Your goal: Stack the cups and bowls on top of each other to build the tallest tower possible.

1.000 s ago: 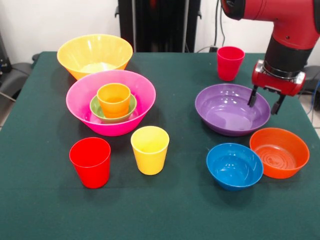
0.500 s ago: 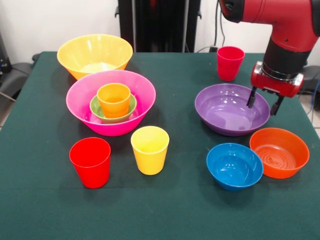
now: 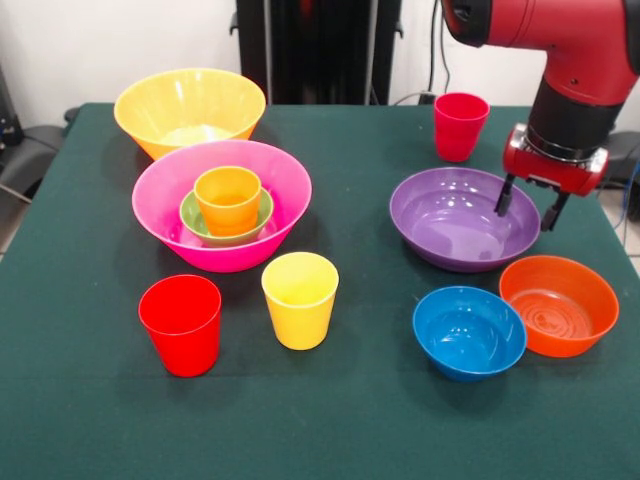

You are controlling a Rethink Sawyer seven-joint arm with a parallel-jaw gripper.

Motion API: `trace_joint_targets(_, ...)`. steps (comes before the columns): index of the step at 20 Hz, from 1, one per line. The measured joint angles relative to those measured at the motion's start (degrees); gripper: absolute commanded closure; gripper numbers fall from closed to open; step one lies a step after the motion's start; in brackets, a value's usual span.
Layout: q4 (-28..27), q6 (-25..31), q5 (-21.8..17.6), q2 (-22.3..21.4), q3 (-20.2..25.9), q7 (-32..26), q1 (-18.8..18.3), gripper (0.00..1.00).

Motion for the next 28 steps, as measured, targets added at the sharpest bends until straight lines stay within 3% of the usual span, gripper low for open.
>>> trace_joint_targets(18, -1.3, 0.0, 2.0, 3.4, -0.5, 0.0, 1.5, 0.0)
trace_joint_targets(19, -1.4, 0.0, 2.0, 3.4, -0.7, 0.0, 1.5, 1.0)
trace_joint_targets(28, -2.4, 0.0, 2.1, 3.0, -3.0, 0.0, 2.0, 1.0)
